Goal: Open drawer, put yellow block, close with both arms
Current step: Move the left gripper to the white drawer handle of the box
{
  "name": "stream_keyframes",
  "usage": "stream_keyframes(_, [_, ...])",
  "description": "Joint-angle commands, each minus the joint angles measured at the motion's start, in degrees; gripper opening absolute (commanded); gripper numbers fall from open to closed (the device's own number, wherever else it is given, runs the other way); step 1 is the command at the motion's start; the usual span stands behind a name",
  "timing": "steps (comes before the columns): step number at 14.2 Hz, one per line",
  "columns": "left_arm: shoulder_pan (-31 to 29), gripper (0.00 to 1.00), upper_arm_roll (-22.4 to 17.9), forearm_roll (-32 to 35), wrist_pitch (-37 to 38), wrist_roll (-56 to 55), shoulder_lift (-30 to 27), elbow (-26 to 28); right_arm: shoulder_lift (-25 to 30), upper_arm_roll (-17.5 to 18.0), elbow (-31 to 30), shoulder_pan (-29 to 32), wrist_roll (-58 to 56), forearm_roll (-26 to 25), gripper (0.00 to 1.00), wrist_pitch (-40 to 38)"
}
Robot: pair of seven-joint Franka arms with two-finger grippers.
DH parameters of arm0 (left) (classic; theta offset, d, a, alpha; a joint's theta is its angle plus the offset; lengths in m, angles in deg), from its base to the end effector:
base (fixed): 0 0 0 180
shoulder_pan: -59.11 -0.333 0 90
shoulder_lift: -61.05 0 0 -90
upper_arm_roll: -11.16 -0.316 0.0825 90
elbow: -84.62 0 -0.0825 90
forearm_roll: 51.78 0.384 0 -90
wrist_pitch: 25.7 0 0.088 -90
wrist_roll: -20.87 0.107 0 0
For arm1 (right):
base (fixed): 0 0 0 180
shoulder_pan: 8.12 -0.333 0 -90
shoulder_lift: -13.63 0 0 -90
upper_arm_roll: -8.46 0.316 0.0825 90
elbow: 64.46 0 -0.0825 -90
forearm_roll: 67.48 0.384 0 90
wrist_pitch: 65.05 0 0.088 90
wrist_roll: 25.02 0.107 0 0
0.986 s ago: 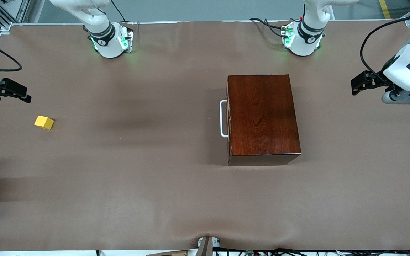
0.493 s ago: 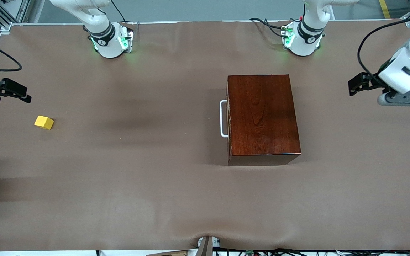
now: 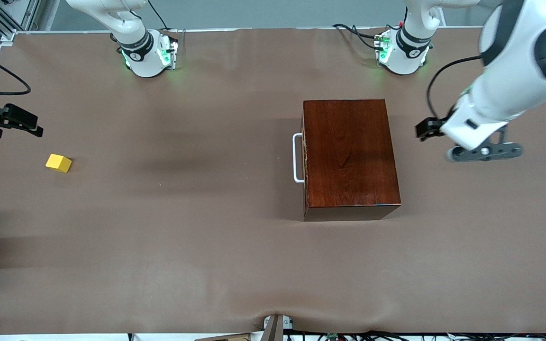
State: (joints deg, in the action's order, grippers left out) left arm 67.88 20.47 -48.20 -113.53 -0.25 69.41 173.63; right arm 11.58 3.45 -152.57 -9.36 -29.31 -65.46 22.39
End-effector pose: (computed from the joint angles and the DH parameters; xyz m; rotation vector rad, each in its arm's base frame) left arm 0.5626 -0.1701 0.5472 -3.0412 -0.0761 0.2164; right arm 0.5599 -0.0321 0.6164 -3.1054 -0.0152 0.0698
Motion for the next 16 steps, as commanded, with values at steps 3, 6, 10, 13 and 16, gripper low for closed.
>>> stream_keyframes(3, [7.92,1.0,0.27,0.9,0.21,-12.26,5.08,-5.86,0.3,-0.35,0.57,-0.44,0.08,-0.71,1.0,-1.13])
stream_keyframes(6, [12.14,1.0,0.27,0.81,-1.37,-18.76,8.25,-8.94,0.12,-0.35,0.57,-0.17,-0.1,-0.71,1.0,-1.47])
stream_keyframes(10, [18.73,1.0,0.18,0.9,-8.04,-31.05,11.32,-9.03,0.12,-0.43,0.57,-0.09,-0.63,-0.62,1.0,-1.92])
stream_keyframes(13, [24.0,1.0,-0.08,1.69,-14.71,-39.14,14.74,-9.73,-0.05,-0.52,0.57,-0.09,-0.72,-0.71,1.0,-1.39])
stream_keyframes(16, [29.63,1.0,-0.43,6.94,-18.33,-45.84,19.93,-12.37,0.12,-0.52,0.13,-0.17,-0.72,-0.79,1.0,-0.95])
